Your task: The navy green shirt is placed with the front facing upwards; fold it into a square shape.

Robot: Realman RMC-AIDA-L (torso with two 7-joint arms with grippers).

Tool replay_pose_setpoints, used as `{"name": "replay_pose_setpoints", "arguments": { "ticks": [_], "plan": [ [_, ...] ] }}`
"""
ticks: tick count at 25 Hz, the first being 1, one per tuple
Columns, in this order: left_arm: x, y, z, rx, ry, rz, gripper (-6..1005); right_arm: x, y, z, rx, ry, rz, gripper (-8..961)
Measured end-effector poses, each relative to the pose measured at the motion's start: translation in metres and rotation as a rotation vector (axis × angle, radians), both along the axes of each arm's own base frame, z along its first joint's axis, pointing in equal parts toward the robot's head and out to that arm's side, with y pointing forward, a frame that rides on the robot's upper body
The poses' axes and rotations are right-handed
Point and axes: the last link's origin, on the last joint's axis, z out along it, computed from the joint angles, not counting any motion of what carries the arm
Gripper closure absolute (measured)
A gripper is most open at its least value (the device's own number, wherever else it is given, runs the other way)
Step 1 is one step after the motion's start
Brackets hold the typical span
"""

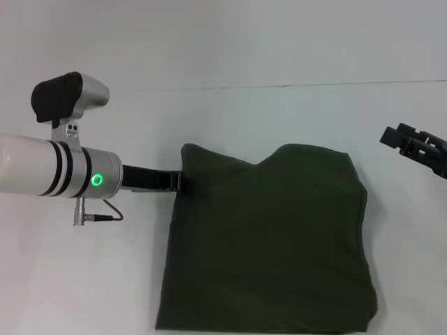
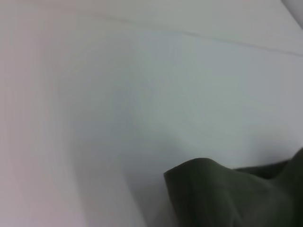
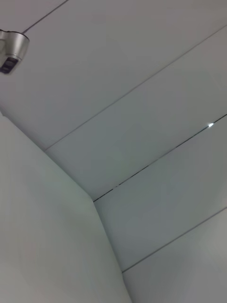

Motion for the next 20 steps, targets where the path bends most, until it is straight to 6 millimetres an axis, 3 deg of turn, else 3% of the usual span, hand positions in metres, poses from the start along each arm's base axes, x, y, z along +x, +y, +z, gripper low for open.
{"name": "replay_pose_setpoints", "arguments": {
  "ticks": [8, 20],
  "plan": [
    [-0.002, 0.014, 0.010, 0.095, 0.015, 0.006, 936, -0.005, 0.004, -0.003, -0.002, 0.003, 0.011, 175],
    [-0.035, 0.009, 0.030, 0.181, -0.015, 0.107, 935, -0.010, 0.009, -0.008, -0.015, -0.002, 0.022, 174]
  ]
}}
